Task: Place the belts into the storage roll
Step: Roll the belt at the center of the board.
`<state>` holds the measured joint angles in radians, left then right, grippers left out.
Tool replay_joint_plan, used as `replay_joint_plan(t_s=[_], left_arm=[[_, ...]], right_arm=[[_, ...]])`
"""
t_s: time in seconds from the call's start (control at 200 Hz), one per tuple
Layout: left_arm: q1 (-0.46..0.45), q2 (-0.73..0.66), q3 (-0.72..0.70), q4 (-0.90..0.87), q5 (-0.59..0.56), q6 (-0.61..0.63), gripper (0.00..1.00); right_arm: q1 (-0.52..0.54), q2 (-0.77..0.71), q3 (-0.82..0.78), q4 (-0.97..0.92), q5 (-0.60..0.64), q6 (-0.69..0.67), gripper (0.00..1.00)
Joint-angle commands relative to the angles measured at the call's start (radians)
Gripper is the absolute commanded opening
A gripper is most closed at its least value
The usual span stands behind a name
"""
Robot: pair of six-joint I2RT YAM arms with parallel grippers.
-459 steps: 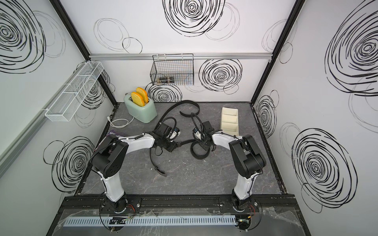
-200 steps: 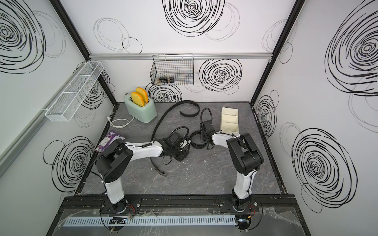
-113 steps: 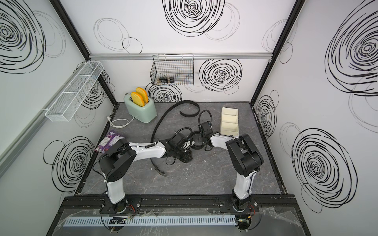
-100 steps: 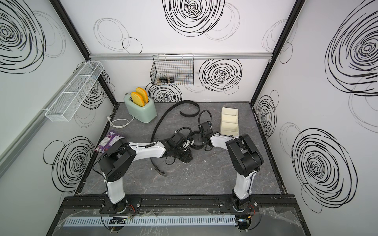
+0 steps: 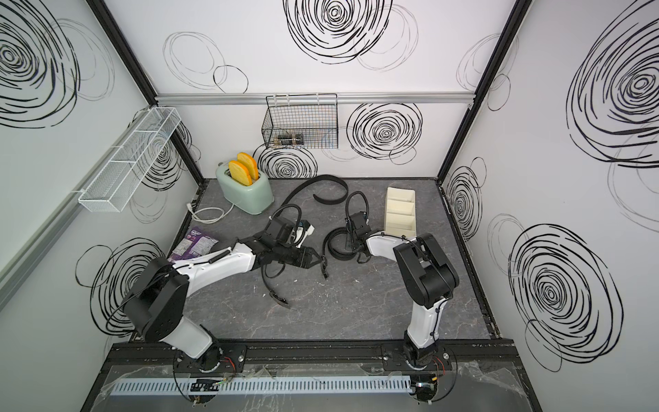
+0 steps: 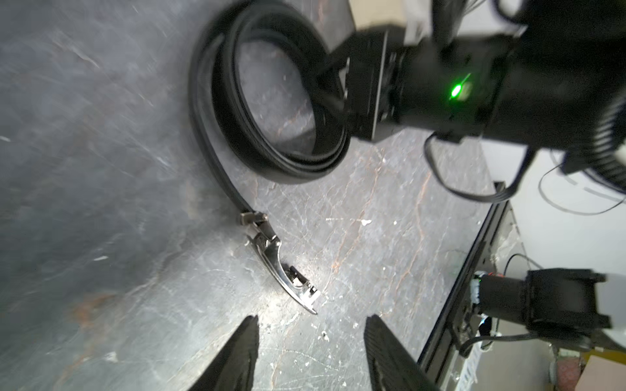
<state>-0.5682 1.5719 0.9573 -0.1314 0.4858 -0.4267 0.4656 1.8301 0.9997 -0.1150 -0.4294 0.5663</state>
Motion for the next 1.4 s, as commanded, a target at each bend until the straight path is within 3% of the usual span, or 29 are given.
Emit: replay_joint_plan(t_s=[0.0, 0.23, 0.44, 0.681, 0.861, 1.101, 1.396], left_arm=[[0.057, -0.007, 0.004, 0.046, 0.028, -0.058, 0.56], [0.112, 0.178, 0.11, 0.209, 0.101, -0.091, 0.57], [0.103, 0.328, 0.17, 0.312, 0.218, -0.103, 0.58], [0.087, 0.383, 0.121, 0.334, 0.197, -0.127, 0.59], [0.026, 0.399, 0.146, 0.314, 0.16, -0.155, 0.59], [-0.049, 0.402, 0.142, 0.352, 0.076, -0.311, 0.58], [-0.047, 0.406, 0.132, 0.382, -0.006, -0.495, 0.58]], right_arm=[[0.028, 0.06, -0.029, -0.151, -0.066, 0.006, 0.0], [0.029, 0.075, -0.009, -0.156, -0.098, -0.001, 0.0], [0.026, 0.092, 0.0, -0.151, -0.125, -0.007, 0.0], [0.025, 0.115, 0.027, -0.149, -0.144, -0.004, 0.0], [0.027, 0.121, 0.021, -0.144, -0.147, 0.002, 0.0], [0.043, 0.119, 0.017, -0.134, -0.147, 0.021, 0.0], [0.069, 0.105, -0.007, -0.111, -0.152, 0.046, 0.0]])
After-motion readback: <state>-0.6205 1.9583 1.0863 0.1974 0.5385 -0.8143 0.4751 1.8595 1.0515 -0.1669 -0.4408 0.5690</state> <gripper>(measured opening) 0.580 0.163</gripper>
